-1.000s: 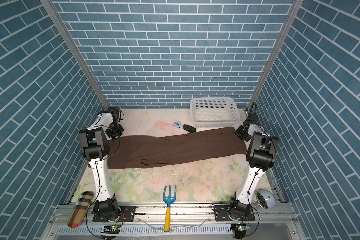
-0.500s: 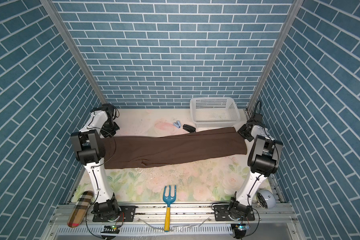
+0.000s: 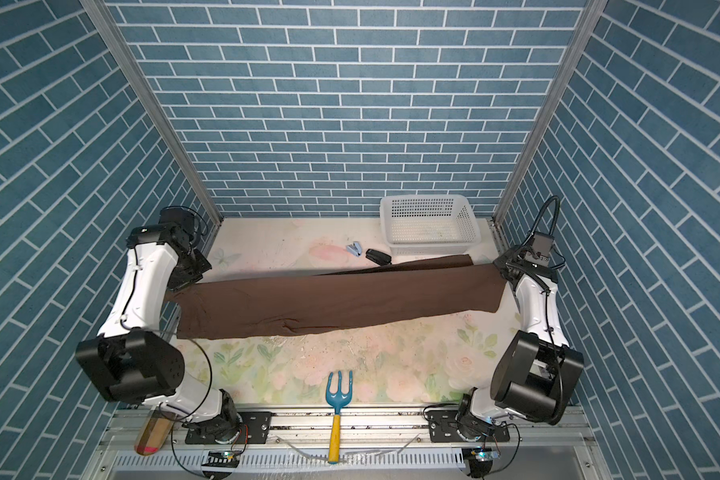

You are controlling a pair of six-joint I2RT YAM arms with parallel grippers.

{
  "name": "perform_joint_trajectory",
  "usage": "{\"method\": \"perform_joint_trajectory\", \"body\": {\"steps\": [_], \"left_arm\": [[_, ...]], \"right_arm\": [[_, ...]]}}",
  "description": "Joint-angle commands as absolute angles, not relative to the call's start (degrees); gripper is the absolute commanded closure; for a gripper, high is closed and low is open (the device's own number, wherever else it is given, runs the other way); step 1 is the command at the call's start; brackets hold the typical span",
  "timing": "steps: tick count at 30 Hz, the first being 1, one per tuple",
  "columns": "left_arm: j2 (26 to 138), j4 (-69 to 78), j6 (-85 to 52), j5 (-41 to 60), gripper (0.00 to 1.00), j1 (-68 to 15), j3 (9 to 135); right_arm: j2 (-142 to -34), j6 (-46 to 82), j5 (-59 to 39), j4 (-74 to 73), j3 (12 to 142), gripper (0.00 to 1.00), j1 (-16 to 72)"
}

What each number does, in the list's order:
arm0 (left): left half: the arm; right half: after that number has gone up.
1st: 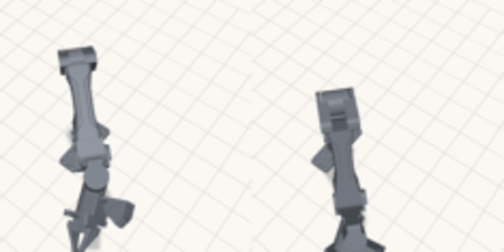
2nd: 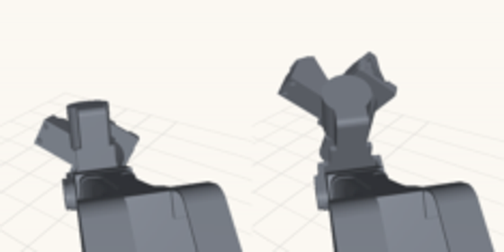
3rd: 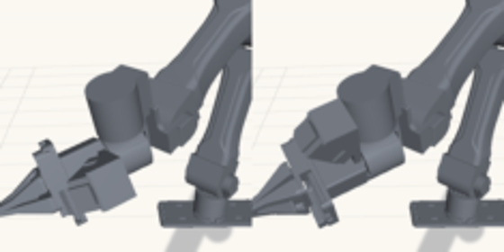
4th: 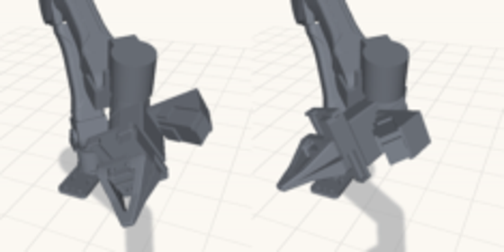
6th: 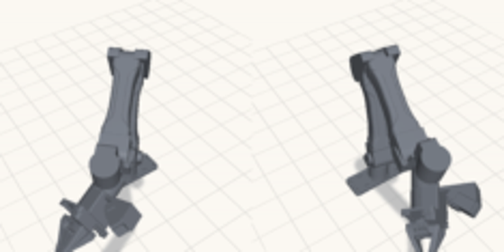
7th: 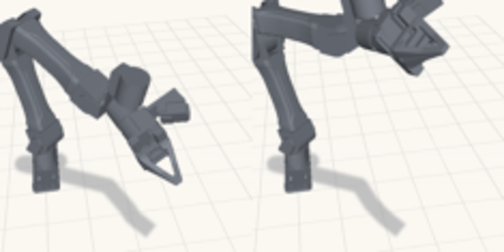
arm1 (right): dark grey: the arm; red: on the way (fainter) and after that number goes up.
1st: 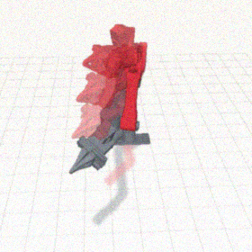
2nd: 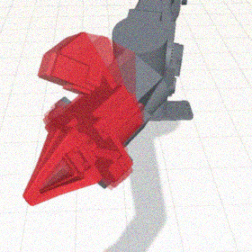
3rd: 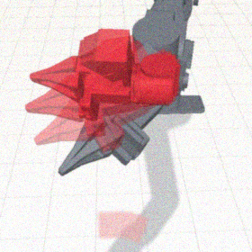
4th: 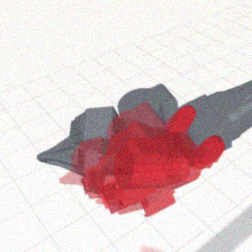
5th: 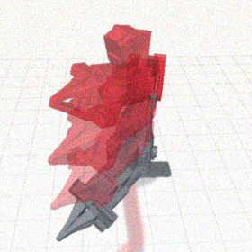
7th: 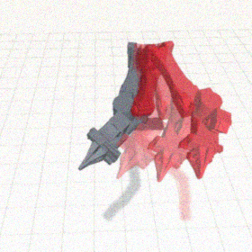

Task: Fold and stack the trousers
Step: 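Lift both trouser ends and pull them apart to stretch the strip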

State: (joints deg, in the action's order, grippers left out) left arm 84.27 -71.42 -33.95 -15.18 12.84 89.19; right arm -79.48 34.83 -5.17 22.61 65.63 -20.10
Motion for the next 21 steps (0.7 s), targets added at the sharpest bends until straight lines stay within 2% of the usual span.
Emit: {"method": "perform_joint_trajectory", "body": {"steps": [1, 12, 16, 21], "left_arm": [[75.9, -75.6, -35.0, -20.6, 1.0, 14.7, 85.8], [58.3, -83.7, -35.3, -20.3, 1.0, 18.2, 78.5], [57.2, -82.7, -34.1, -19.7, 1.0, 18.3, 75.7], [62.0, -77.6, -34.5, -18.2, 1.0, 18.4, 74.8]], "right_arm": [[-73.6, 37.5, 2.9, 22.4, 63.5, 1.0, -21.6], [-61.9, 40.1, 3.0, 26.4, 60.9, 1.0, -21.6], [-61.9, 40.6, 1.8, 24.7, 59.2, 1.0, -21.5], [-64.4, 40.7, 1.6, 22.9, 59.4, 1.0, -21.5]]}}
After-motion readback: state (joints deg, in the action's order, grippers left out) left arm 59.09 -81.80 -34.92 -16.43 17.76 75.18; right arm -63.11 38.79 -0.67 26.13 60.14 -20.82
